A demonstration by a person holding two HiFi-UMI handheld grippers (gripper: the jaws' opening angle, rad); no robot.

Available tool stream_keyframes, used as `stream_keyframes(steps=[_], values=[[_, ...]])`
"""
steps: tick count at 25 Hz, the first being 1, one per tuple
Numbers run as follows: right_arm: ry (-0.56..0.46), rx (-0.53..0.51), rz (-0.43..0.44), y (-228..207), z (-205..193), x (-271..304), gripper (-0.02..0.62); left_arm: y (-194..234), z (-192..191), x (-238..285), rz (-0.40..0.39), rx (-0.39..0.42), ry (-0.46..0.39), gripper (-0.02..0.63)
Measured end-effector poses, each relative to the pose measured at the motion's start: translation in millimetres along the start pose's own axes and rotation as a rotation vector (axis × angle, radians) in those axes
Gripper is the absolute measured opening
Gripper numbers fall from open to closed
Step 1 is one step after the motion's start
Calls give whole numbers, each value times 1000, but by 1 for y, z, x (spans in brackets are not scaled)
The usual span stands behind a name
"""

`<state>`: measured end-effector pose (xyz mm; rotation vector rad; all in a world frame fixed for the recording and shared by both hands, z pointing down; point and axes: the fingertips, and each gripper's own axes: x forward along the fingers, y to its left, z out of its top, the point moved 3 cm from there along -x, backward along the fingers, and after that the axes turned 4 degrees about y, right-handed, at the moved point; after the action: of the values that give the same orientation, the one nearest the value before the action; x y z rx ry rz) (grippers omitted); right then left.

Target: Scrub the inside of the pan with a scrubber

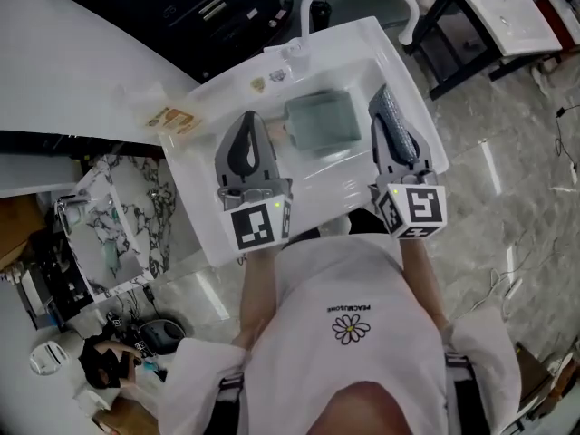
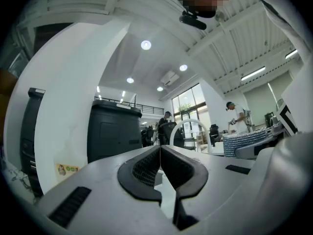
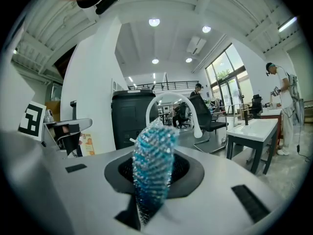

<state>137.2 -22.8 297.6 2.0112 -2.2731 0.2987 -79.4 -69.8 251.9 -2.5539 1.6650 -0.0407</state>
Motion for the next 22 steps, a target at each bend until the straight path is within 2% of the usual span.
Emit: stream_keyframes(steps=[9,11,12,13,15,17,20,22], values=[[19,8,67,-16,-1,19,55,4,4,7,86,-9,15,18],[28,7,82,-16,-3,22,55,5,-1,9,78,-11,36,20],[32,4,90,-15,-5,24,55,5,-4,11,64,-14,52,54],[37,2,97,-15,-6,26,55,4,-7,13,47,-17,69,103],[45,4,112,-13,-8,29,57,4,-11,20,9,-7,94,155],[54,7,124,-12,-10,32,57,3,-12,30,-49,48,114,194],[69,10,142,-11,-15,36,57,-5,-20,49,-206,187,175,236],[83,11,149,-11,-19,37,55,-12,-38,58,-329,334,261,249]])
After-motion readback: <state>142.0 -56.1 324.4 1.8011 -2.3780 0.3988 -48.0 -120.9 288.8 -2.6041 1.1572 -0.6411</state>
